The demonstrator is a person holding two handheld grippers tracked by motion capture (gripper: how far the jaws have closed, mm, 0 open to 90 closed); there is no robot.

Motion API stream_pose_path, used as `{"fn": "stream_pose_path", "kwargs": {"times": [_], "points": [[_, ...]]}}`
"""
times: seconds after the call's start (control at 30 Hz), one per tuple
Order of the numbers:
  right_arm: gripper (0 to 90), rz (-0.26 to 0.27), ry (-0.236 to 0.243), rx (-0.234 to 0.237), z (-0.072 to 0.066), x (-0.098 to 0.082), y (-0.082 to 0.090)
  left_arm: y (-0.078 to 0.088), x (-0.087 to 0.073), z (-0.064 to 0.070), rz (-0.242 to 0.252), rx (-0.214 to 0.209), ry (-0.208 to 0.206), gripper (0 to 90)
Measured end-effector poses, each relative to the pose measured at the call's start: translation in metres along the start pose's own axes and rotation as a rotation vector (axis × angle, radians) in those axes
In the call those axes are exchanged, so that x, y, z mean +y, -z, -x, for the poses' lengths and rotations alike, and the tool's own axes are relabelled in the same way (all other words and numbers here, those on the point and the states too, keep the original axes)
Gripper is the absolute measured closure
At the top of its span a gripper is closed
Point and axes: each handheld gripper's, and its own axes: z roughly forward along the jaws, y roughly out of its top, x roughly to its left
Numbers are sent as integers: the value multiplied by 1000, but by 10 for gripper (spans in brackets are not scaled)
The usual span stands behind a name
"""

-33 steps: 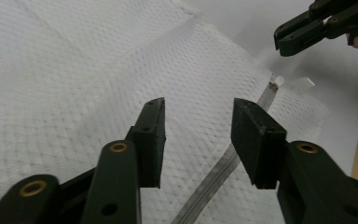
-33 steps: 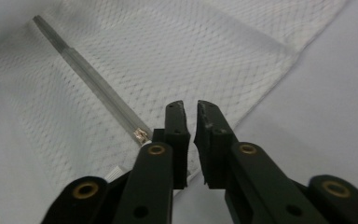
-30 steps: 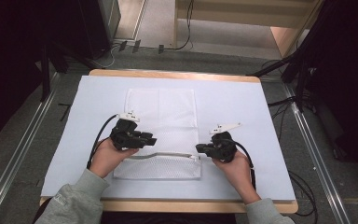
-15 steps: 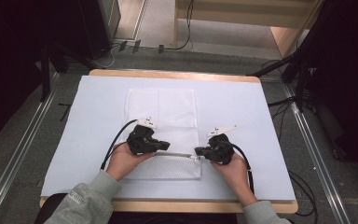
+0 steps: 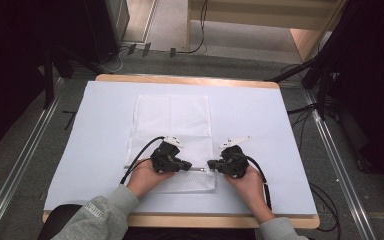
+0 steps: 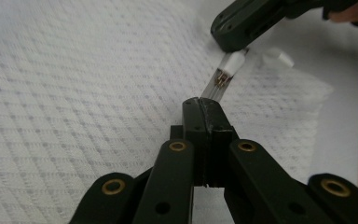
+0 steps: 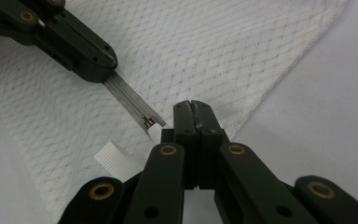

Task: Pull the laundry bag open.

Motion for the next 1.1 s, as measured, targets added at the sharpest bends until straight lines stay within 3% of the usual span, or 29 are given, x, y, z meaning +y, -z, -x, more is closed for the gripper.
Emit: {"fn": "stream_pose_path", "kwargs": {"times": [0.43, 0.8, 0.97, 1.1], "points": [[900, -1, 4, 20, -5, -4, 0, 0, -3, 2, 7, 5, -16, 900], [900, -5, 32, 40, -20, -2, -5, 0, -3, 0, 7, -5, -12, 900], [900, 21, 51, 39, -23, 1, -5, 2, -2, 0, 1, -6, -5, 881], [900, 44, 54, 21, -21, 1, 2, 9, 1, 0, 28, -14, 8, 854]]}}
